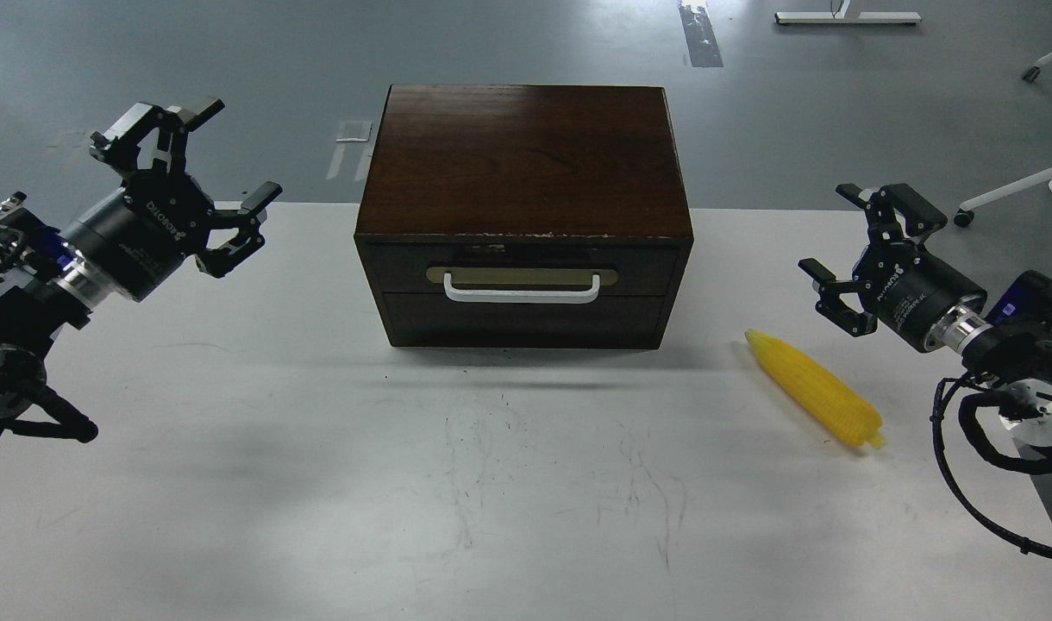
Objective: Put corn in drawer with both arms
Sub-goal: 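Move the left gripper toward the white drawer handle of the wooden box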
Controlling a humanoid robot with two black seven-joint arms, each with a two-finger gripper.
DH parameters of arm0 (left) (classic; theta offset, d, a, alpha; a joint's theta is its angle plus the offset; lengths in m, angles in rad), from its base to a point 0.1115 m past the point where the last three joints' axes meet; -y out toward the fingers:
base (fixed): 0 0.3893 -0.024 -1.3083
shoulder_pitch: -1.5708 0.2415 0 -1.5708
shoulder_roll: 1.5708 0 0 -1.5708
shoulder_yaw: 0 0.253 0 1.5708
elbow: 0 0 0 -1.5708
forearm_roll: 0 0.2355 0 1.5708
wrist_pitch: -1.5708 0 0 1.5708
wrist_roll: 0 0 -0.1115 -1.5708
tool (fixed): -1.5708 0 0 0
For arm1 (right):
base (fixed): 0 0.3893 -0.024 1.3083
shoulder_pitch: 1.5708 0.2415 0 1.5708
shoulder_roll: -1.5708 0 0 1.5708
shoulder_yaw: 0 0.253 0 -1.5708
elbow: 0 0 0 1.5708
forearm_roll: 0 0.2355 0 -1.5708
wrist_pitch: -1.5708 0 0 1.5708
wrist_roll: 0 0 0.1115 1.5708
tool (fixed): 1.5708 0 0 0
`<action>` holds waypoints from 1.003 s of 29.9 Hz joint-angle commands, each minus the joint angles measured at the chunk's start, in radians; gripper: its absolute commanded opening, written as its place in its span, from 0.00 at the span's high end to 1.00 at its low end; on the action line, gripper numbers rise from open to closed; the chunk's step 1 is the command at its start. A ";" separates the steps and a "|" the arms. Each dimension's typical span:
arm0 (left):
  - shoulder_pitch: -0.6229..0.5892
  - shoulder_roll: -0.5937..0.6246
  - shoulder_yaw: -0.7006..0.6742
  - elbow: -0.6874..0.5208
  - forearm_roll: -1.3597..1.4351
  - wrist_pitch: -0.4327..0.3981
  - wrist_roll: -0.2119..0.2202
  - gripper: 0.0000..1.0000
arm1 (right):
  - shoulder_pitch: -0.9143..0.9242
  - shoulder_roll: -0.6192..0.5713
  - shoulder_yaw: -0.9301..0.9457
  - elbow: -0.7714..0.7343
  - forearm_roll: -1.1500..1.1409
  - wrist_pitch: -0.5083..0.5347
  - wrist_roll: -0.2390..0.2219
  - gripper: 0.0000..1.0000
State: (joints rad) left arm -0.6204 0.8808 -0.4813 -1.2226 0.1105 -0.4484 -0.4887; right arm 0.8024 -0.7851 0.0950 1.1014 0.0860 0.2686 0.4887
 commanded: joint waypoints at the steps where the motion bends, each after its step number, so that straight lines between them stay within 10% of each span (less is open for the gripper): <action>1: 0.007 0.000 0.000 0.000 0.000 -0.003 0.000 0.01 | 0.000 0.001 0.002 0.000 0.000 0.000 0.000 0.00; 17: -0.110 0.055 -0.031 0.072 0.061 -0.040 0.000 0.01 | 0.009 0.001 0.003 -0.001 -0.008 -0.002 0.000 0.00; 30: -0.464 -0.078 -0.025 -0.210 1.019 -0.040 0.000 0.01 | 0.015 -0.003 0.005 -0.012 -0.012 -0.002 0.000 0.00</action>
State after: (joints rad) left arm -1.0237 0.8619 -0.5138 -1.3822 0.9083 -0.4892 -0.4891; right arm 0.8180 -0.7850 0.1003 1.0905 0.0734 0.2677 0.4887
